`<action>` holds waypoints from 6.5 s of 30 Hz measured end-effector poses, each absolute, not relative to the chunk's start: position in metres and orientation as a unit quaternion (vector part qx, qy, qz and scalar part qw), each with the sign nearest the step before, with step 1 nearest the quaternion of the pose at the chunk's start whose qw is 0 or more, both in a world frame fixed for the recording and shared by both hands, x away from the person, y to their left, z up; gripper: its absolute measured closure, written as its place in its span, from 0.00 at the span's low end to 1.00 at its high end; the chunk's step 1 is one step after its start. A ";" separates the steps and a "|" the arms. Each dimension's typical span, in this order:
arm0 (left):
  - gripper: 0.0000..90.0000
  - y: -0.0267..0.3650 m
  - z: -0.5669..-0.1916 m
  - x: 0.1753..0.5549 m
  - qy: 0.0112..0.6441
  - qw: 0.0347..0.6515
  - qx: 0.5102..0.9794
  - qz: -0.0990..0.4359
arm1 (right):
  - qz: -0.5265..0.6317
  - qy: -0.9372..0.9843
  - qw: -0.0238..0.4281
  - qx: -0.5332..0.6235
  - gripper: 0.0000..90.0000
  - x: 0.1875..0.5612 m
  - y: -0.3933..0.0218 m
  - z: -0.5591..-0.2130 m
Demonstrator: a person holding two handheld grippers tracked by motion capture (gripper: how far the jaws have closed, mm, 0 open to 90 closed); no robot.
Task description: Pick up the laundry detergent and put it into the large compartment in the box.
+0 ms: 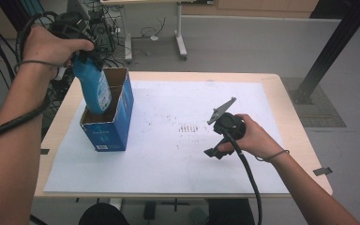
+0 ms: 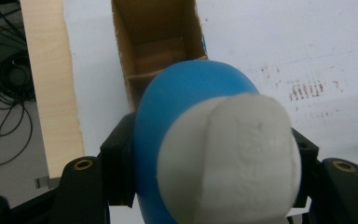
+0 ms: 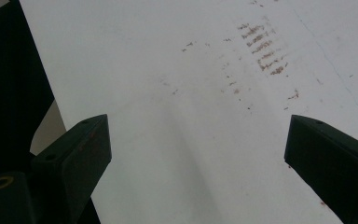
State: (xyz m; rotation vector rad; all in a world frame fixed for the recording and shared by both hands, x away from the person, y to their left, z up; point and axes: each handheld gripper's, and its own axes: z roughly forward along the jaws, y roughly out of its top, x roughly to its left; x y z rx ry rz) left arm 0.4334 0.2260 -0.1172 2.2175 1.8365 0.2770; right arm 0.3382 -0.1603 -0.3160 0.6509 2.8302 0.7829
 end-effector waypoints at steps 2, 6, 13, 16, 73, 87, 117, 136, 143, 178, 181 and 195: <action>0.42 0.226 -0.121 0.434 0.630 0.120 0.761 0.094 | 0.259 0.939 0.067 0.217 0.08 0.338 -0.161 -0.316; 0.42 0.228 -0.131 0.435 0.632 0.120 0.761 0.087 | 0.258 0.939 0.068 0.217 0.08 0.337 -0.161 -0.316; 0.42 0.230 -0.147 0.436 0.635 0.121 0.759 0.080 | 0.258 0.939 0.067 0.217 0.08 0.337 -0.161 -0.316; 0.42 0.230 -0.155 0.435 0.636 0.120 0.757 0.085 | 0.258 0.939 0.067 0.217 0.08 0.337 -0.161 -0.316; 0.42 0.232 -0.253 0.430 0.657 0.110 0.741 0.083 | 0.257 0.940 0.063 0.217 0.07 0.337 -0.155 -0.320; 0.42 0.235 -0.267 0.432 0.660 0.102 0.740 0.079 | 0.256 0.940 0.063 0.218 0.07 0.338 -0.156 -0.320; 0.42 0.232 -0.268 0.432 0.657 0.101 0.742 0.084 | 0.256 0.940 0.066 0.218 0.08 0.339 -0.156 -0.321; 0.42 0.231 -0.268 0.433 0.657 0.101 0.742 0.087 | 0.256 0.939 0.066 0.219 0.08 0.339 -0.157 -0.321; 0.42 0.230 -0.268 0.433 0.657 0.100 0.742 0.086 | 0.258 0.939 0.066 0.219 0.08 0.339 -0.157 -0.321; 0.42 0.231 -0.268 0.433 0.659 0.103 0.740 0.087 | 0.258 0.939 0.066 0.219 0.07 0.340 -0.157 -0.321; 0.42 0.231 -0.269 0.434 0.659 0.104 0.739 0.088 | 0.259 0.938 0.067 0.219 0.08 0.340 -0.157 -0.320; 0.42 0.232 -0.269 0.434 0.659 0.102 0.741 0.086 | 0.260 0.938 0.067 0.220 0.08 0.339 -0.157 -0.321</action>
